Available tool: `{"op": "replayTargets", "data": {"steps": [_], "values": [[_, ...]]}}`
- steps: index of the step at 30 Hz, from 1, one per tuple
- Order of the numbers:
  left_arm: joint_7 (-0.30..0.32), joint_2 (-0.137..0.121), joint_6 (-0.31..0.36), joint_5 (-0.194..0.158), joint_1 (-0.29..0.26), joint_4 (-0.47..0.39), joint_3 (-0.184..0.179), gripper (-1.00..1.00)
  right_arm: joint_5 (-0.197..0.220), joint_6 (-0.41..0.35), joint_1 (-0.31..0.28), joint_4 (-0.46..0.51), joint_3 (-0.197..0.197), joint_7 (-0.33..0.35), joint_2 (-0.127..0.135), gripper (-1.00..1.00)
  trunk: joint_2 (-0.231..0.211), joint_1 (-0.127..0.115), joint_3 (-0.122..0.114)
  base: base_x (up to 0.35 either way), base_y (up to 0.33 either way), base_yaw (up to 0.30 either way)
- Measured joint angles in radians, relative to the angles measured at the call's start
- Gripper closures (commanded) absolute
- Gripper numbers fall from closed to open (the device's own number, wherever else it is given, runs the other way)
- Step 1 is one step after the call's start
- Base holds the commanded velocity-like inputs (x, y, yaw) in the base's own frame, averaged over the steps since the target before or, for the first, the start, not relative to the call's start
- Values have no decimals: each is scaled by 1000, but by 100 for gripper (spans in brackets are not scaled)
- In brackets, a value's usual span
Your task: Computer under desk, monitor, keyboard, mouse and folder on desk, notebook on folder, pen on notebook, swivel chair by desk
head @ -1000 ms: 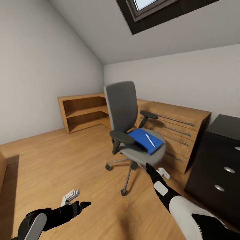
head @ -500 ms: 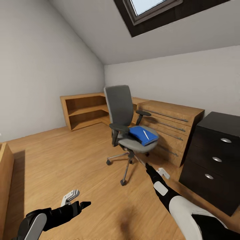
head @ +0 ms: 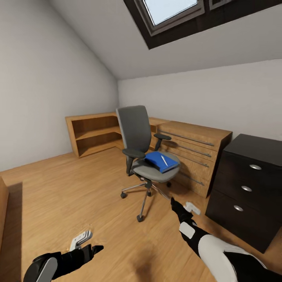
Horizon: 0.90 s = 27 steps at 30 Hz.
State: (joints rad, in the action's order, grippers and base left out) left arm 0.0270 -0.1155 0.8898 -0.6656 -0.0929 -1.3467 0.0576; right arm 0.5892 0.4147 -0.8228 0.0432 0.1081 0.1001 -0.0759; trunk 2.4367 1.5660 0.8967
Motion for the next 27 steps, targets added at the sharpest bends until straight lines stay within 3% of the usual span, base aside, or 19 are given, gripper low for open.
{"op": "replayTargets", "data": {"steps": [3, 6, 9, 14, 18, 21, 25, 26, 27], "values": [[1, -4, -60, 8, 0, 94, 0, -100, -54, 64, 4, -44, -1, 0, -1, -100, -21, -12, -10, 0, 0, 0], [2, -7, -113, 17, 0, 154, 0, -100, -75, 85, 30, -56, -1, 0, -4, -100, -42, -23, -19, 0, 0, 0], [3, -8, -173, 55, 0, 214, -1, -100, -92, 97, 76, -59, -1, 0, -10, -100, -63, -35, -28, 0, 0, 0], [4, -4, -318, 155, 0, 361, -2, -100, -140, 142, 147, -61, 0, 0, -14, -100, -98, -54, -44, 0, 0, 0], [5, -1, -423, 196, 0, 456, -4, -100, -184, 188, 188, -61, -1, 0, -14, -100, -126, -69, -57, 0, 0, 0], [5, 1, -588, 232, 0, 566, -7, -100, -245, 243, 237, -61, 0, -1, -14, -100, -147, -81, -66, 0, 0, 0], [6, 5, -714, 247, 0, 647, -20, -100, -291, 269, 263, -61, -1, -1, -14, -100, -175, -96, -78, 0, 0, 0], [6, 13, -787, 254, 0, 701, -43, -100, -323, 278, 278, -62, 0, -1, -13, -100, -182, -100, -82, 0, 0, 0], [6, 19, -809, 256, 0, 724, -54, -100, -333, 281, 284, -62, 0, -2, -12, -100, -189, -104, -85, 0, 0, 0]]}}
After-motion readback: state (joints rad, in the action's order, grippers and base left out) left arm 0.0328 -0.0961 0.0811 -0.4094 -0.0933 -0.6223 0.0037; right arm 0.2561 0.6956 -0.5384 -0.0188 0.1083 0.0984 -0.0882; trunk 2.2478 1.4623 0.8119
